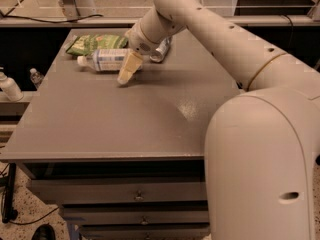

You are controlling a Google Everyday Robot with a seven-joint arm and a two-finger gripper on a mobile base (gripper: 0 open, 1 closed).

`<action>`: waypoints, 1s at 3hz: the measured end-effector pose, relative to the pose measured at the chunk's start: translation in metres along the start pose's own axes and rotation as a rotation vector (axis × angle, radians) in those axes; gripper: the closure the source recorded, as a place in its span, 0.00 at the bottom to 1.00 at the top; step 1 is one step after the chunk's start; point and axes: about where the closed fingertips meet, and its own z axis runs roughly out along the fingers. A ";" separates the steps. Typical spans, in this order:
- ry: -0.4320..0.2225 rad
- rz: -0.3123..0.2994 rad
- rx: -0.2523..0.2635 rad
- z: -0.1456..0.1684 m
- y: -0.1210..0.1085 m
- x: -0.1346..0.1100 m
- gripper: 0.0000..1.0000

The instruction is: Move blue plastic bottle near green jalapeno chip bag

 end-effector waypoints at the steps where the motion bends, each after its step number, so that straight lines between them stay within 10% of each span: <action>1: 0.000 -0.004 0.001 -0.003 -0.002 -0.002 0.00; 3: -0.149 -0.008 0.033 -0.089 0.001 -0.025 0.00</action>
Offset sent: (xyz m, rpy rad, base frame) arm -0.0150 -0.0409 0.0916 0.1950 -0.0376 0.0355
